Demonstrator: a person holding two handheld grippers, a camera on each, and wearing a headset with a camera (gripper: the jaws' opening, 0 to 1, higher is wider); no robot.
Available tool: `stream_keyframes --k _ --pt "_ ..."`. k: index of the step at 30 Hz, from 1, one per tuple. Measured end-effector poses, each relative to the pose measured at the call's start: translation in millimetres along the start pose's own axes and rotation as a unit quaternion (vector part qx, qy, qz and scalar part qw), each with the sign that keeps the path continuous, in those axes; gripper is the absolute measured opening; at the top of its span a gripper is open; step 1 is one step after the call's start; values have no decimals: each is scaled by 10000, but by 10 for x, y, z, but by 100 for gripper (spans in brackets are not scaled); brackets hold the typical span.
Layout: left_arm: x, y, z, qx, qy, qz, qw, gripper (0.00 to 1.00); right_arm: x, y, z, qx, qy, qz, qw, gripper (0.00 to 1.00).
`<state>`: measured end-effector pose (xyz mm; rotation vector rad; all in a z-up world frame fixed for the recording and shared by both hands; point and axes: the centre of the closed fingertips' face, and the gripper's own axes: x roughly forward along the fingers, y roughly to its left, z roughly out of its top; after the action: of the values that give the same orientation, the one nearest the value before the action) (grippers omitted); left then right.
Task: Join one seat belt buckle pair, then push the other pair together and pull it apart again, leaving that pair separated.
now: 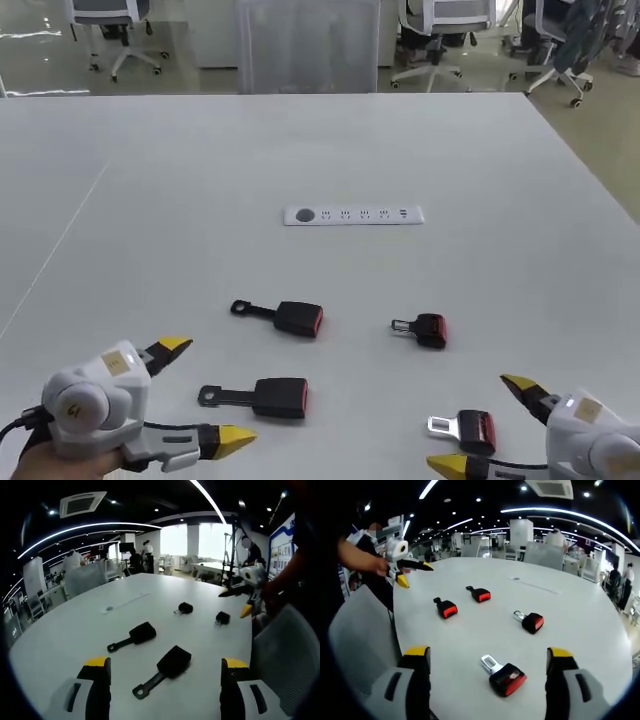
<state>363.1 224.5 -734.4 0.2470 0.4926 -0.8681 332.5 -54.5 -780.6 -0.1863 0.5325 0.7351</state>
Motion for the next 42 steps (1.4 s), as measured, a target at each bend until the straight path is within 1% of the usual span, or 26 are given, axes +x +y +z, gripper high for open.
stream_keyframes --k 1,3,4,6,8,11,12,14,15,17,22,23,28,30,31,33,35,42 --pt "-9 17 17 73 -3 -24 10000 93 -8 1 -1 -61 23 11 10000 97" --pt "-17 45 33 166 21 -57 9998 93 -19 4 8 -73 22 41 10000 97" --pt "-19 80 38 210 40 -65 9998 93 -27 2 13 -88 16 59 9999 97" --pt "-23 118 66 252 50 -75 9996 93 -33 -8 8 -114 43 74 9999 96" --pt "-17 129 86 254 48 -91 9996 93 -40 -17 12 -111 49 86 9999 96" --pt "27 121 90 359 91 -161 9992 93 -49 -35 31 -65 5 87 9999 95" --pt "38 116 88 386 111 -189 9990 93 -51 -37 27 -89 29 88 9999 95" --pt "69 88 101 548 130 -274 9980 92 -50 -35 22 -101 40 126 9999 94" --pt "91 71 102 574 175 -334 9976 92 -51 -37 15 -123 58 139 9998 94" --pt "117 65 105 643 233 -369 9970 92 -55 -48 -5 -178 128 161 9996 93" --pt "196 68 126 761 268 -486 9956 90 -68 -70 -11 -125 117 233 9996 93" --pt "213 66 123 776 281 -515 9953 90 -69 -74 -34 -165 163 243 9994 92" --pt "318 30 71 935 494 -695 9920 89 -76 -102 -113 -233 296 329 9987 90" --pt "349 20 59 983 554 -740 9909 88 -77 -109 -157 -278 387 406 9980 89" --pt "373 15 55 1014 590 -769 9901 88 -82 -109 -191 -384 485 468 9970 87" --pt "410 3 45 1053 645 -838 9888 86 -80 -113 -226 -467 584 532 9958 87" --pt "448 8 19 1108 737 -870 9873 86 -75 -118 -226 -408 573 616 9956 86" --pt "567 -6 9 1187 849 -998 9843 85 -29 -154 -300 -467 719 769 9933 84"
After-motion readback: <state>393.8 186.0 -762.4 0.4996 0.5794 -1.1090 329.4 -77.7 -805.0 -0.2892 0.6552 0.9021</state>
